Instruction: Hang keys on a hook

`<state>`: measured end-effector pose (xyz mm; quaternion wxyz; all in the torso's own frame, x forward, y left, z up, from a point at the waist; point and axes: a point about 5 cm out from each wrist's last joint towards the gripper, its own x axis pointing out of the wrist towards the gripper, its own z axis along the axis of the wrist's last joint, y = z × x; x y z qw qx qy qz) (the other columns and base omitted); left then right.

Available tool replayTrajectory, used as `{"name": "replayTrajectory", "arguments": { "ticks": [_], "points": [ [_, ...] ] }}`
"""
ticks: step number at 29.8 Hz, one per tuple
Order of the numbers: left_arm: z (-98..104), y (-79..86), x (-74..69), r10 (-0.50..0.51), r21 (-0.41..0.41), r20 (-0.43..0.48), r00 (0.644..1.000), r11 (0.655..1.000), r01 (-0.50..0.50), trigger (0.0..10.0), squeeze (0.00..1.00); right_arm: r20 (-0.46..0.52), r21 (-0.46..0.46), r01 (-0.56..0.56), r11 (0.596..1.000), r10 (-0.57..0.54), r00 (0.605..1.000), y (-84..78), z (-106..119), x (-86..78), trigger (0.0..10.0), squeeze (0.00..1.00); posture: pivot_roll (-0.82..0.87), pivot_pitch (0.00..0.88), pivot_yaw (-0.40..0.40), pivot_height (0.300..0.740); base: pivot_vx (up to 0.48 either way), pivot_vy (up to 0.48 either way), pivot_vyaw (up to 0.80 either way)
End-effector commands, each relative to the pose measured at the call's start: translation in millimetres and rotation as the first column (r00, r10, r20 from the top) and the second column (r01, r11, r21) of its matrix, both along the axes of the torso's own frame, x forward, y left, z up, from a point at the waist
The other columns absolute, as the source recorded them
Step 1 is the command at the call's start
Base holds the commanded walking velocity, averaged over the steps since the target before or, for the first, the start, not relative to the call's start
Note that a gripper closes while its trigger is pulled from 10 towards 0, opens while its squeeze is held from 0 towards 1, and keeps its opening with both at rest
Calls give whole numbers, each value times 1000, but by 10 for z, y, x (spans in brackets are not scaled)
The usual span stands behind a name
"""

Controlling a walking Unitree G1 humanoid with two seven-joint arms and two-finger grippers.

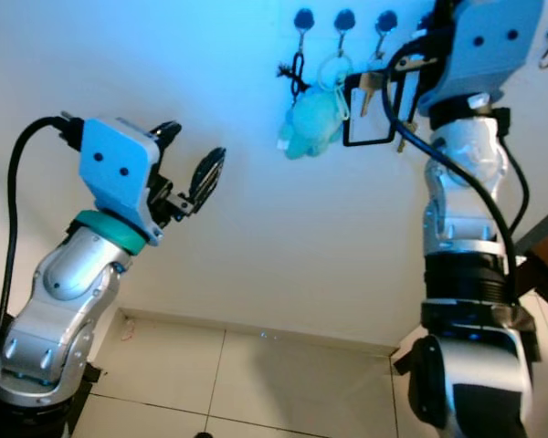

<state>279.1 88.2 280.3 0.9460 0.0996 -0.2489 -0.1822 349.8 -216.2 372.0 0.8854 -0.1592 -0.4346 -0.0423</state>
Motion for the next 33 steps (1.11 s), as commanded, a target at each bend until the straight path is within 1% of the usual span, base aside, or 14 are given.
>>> {"name": "replayTrajectory", "arguments": {
  "ticks": [1,12,17,19,23,29,33],
  "points": [
    [-26,10,0,4,9,-13,1000,1000,-4,10000,0,21,-6,-21,1000,21,1000,44,51,-5,10000,0,-47,100,119,740,0,0,0],
    [-24,5,0,4,8,-11,1000,1000,-4,10000,0,49,-18,-54,998,55,997,121,137,-22,10000,0,-48,100,118,740,0,0,0],
    [-25,-3,1,2,7,-10,1000,1000,-2,10000,0,52,-33,-97,995,98,994,223,131,-45,10000,0,-49,94,115,740,0,0,0],
    [-25,-4,1,2,7,-9,1000,1000,-2,10000,0,51,-35,-102,994,104,993,236,129,-48,10000,0,-49,94,115,740,0,0,0],
    [-24,-4,1,2,7,-9,1000,1000,-2,10000,0,52,-36,-105,994,107,993,244,127,-50,10000,0,-49,94,115,740,0,0,0],
    [-26,-5,4,2,8,-8,1000,1000,-2,10000,0,90,-22,-104,994,106,990,244,160,-105,10000,0,-52,89,113,740,0,0,0],
    [-26,-7,4,2,7,-9,1000,1000,-2,10000,0,97,-8,-76,997,76,992,198,162,-131,10000,0,-50,93,112,740,0,0,0]
  ]
}}
